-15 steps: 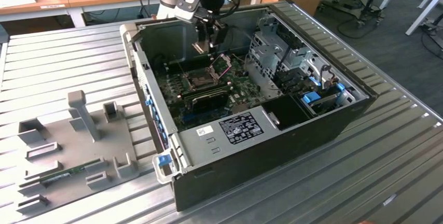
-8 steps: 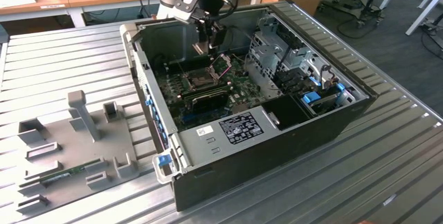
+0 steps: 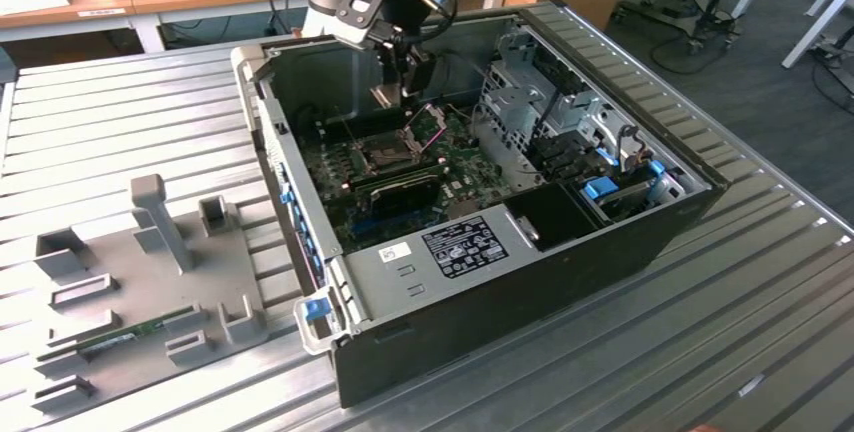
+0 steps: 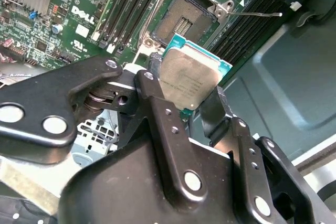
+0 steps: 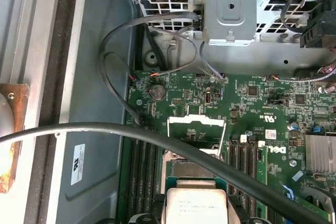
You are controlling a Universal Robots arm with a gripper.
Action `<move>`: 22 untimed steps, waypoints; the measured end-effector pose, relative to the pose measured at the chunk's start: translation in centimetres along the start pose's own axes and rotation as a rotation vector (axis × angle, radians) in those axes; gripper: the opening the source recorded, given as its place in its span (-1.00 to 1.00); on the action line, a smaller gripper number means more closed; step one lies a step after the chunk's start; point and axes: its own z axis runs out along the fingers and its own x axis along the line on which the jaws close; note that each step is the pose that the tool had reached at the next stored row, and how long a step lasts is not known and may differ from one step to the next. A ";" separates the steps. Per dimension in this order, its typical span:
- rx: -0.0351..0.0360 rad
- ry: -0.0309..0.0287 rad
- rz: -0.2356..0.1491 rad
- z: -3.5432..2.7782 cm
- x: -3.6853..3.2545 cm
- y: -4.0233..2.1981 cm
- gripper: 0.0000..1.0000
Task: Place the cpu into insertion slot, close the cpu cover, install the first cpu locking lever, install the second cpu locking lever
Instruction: 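Place the cpu into insertion slot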
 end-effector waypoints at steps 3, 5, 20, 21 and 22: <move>-0.0002 0.0002 0.000 0.02 0.00 -0.01 0.08; -0.0004 0.0005 0.001 0.10 0.01 -0.03 0.08; -0.0006 -0.0038 0.026 1.91 0.22 -0.19 0.08; -0.0007 -0.0037 0.026 2.06 0.25 -0.20 0.08; -0.0007 -0.0038 0.026 2.17 0.27 -0.21 0.08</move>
